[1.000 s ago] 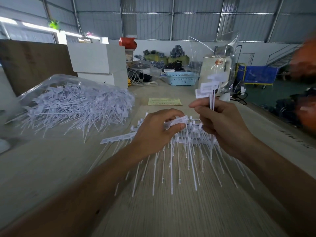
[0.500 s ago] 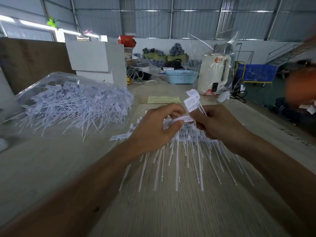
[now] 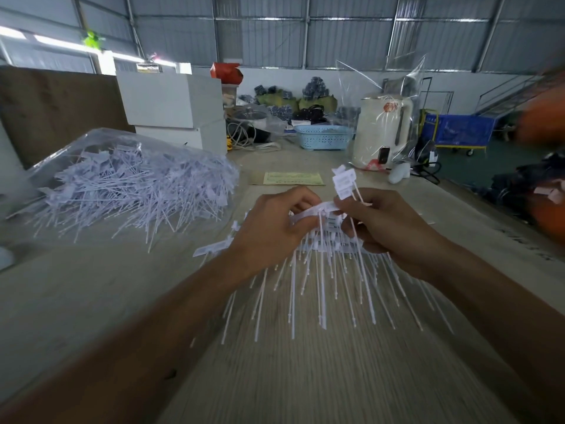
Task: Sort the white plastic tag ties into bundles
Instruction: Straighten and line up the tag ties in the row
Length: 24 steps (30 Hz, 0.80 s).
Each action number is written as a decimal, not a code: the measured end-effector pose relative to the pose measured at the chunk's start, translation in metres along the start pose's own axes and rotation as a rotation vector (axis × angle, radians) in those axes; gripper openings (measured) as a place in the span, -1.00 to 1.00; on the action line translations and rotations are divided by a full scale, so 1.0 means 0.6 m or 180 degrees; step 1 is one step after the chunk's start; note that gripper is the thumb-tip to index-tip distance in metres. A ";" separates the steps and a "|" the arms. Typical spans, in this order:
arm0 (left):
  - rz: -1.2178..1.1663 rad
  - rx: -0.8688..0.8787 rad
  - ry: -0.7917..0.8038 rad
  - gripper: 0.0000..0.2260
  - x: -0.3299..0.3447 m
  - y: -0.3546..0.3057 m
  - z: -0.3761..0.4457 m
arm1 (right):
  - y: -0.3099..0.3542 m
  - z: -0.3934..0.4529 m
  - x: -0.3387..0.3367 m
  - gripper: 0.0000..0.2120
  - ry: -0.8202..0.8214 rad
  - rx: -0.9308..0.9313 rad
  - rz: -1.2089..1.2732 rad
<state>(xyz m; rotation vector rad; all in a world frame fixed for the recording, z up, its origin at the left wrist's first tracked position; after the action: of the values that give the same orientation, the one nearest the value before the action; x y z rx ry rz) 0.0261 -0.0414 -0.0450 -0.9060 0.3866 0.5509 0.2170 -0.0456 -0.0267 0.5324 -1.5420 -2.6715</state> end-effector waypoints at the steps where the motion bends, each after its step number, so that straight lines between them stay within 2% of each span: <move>1: -0.0019 0.0015 -0.0038 -0.92 -0.002 -0.001 0.001 | 0.003 -0.001 0.000 -0.81 0.0044 -0.0071 -0.0033; 3: -0.0077 0.0087 0.0026 -0.95 -0.004 -0.002 0.002 | 0.009 -0.002 -0.002 -0.84 0.0130 -0.0404 -0.0292; 7: -0.0285 -0.0046 0.0397 -0.95 -0.002 -0.001 0.002 | 0.020 0.001 -0.009 -0.76 0.0338 -0.1324 -0.1823; 9: -0.0430 -0.0172 0.0582 -0.91 -0.004 0.002 0.006 | 0.021 0.000 -0.008 -0.81 0.0328 -0.1680 -0.2153; 11: -0.0603 -0.0188 0.0671 -0.91 -0.006 0.002 0.008 | 0.019 0.001 -0.004 -0.93 0.0295 -0.1806 -0.2111; 13: -0.0715 -0.0161 0.0566 -0.94 -0.006 0.000 0.009 | 0.015 0.005 -0.004 -0.93 0.0192 -0.1580 -0.1719; 16: -0.0867 -0.0150 0.0499 -0.91 -0.004 -0.005 0.007 | 0.012 0.011 -0.013 -0.72 0.0117 -0.1017 -0.1219; 17: -0.0845 -0.0108 0.0468 -0.91 -0.004 -0.006 0.007 | 0.010 0.011 -0.015 -0.71 0.0153 -0.0890 -0.1114; 20: -0.0748 -0.0038 0.0324 -0.88 -0.005 -0.006 0.006 | 0.005 0.010 -0.017 -0.87 0.0264 -0.0670 -0.0924; 24: -0.0598 -0.0017 0.0328 -0.87 -0.006 -0.004 0.003 | 0.001 0.009 -0.024 -0.74 0.0228 -0.0202 -0.0835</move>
<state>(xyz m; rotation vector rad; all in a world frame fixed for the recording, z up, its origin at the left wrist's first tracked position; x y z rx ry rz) 0.0249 -0.0421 -0.0403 -0.9669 0.3884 0.3341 0.2287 -0.0391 -0.0195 0.8731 -1.4553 -2.8392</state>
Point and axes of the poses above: each hand's wrist, its own z-axis towards the middle knuckle, its own x-axis out of the palm, y = z × x, the point moved 2 cm from there along z, towards the middle knuckle, and after that the axes turned 15 degrees about -x, right-handed, at the moved point
